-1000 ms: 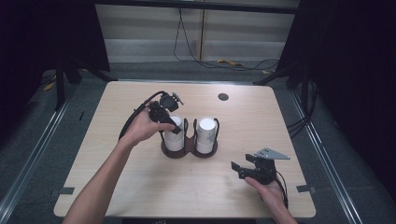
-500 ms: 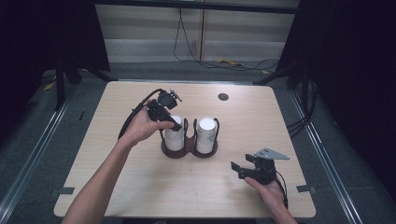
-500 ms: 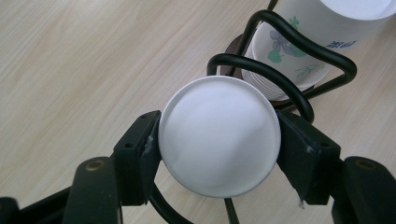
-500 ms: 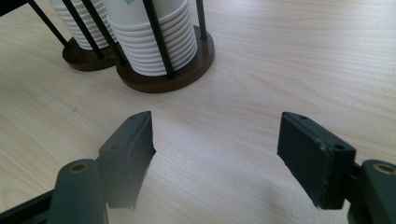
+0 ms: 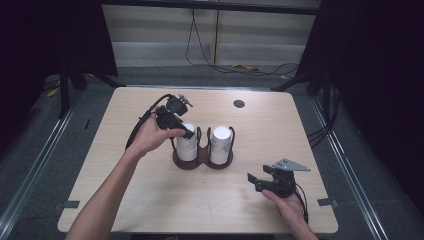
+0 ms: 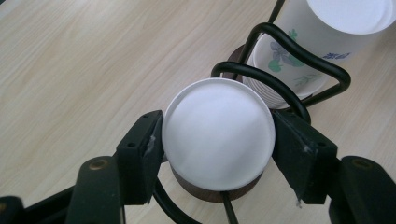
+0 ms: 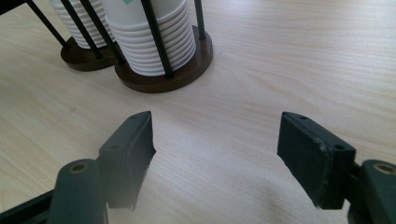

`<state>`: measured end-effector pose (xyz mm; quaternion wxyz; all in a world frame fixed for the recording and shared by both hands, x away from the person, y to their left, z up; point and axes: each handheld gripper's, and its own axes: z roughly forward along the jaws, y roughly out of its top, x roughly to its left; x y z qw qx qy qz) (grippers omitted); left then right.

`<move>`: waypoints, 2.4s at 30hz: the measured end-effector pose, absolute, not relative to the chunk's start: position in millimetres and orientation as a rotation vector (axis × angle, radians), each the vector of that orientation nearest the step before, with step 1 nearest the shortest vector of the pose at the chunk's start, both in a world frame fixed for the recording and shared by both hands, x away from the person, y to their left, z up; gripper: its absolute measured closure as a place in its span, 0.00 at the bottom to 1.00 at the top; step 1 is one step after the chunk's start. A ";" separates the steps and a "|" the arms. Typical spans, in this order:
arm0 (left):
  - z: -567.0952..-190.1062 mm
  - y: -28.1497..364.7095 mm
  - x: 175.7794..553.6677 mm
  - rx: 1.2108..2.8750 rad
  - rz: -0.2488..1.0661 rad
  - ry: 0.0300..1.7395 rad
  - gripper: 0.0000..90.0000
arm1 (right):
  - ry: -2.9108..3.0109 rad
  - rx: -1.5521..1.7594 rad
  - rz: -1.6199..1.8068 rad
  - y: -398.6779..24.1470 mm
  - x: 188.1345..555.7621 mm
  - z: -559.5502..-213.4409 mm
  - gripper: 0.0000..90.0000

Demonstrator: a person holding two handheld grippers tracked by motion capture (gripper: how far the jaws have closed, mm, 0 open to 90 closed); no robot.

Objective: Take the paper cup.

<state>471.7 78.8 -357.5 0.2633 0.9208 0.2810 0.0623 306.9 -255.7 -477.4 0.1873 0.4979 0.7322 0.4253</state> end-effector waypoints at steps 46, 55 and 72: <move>-341.4 91.9 456.9 2.348 0.257 0.738 0.42 | 2.059 1.403 1.201 -255.3 307.4 -477.6 0.30; -336.3 97.8 456.1 2.308 0.227 0.738 0.42 | 2.056 1.401 1.200 -254.5 307.1 -477.5 0.30; -323.6 112.0 453.0 2.224 0.237 0.727 0.42 | 2.060 1.392 1.197 -254.4 307.1 -477.6 0.30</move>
